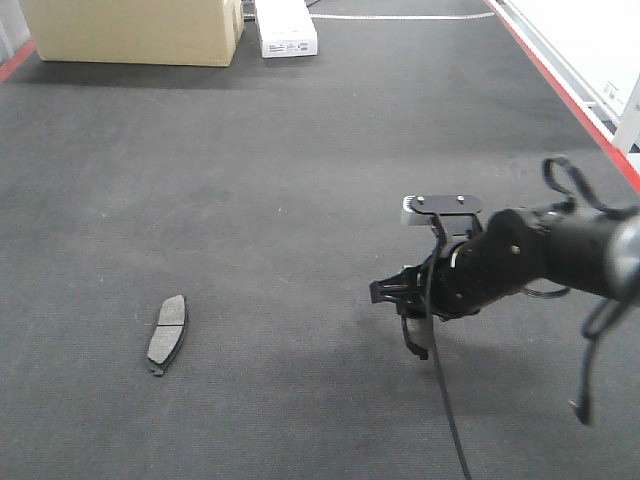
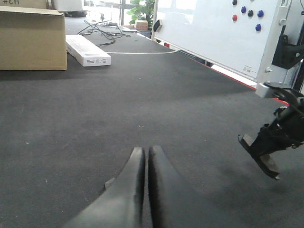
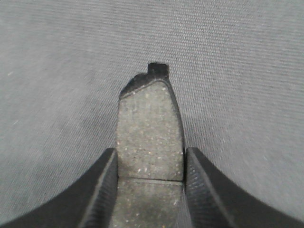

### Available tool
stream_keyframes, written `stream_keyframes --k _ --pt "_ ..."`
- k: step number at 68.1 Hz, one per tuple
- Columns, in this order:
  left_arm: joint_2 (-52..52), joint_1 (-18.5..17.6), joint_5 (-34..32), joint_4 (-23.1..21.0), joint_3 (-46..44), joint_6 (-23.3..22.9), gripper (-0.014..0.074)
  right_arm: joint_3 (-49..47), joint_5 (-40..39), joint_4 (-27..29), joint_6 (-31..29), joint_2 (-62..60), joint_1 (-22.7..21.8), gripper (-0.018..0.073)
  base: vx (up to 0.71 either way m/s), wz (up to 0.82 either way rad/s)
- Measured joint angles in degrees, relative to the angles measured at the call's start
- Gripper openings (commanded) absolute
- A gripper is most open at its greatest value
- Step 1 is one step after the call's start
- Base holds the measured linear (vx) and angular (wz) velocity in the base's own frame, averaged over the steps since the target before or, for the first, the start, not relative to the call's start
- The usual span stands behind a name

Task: Move and align brake pads A on conveyor
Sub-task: 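Lower the right gripper onto the belt beside the first pad and release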

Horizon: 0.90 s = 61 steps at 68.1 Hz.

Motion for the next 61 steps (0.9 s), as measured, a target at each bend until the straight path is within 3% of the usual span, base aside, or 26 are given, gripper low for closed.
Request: stream_keyframes --k 19,49,61 --pt "0.0 0.0 0.0 0.0 0.0 0.0 -0.0007 -1.4 0.6 0.1 0.1 4.0 0.0 0.0066 0.0 0.0" --pt "0.0 0.0 0.0 0.0 0.0 0.0 -0.0007 -1.4 -0.7 0.1 1.6 4.2 0.0 0.0321 0.0 0.0" --pt "0.0 0.0 0.0 0.0 0.0 0.0 -0.0007 -1.5 -1.7 0.1 3.9 4.2 0.0 0.0362 0.0 0.0"
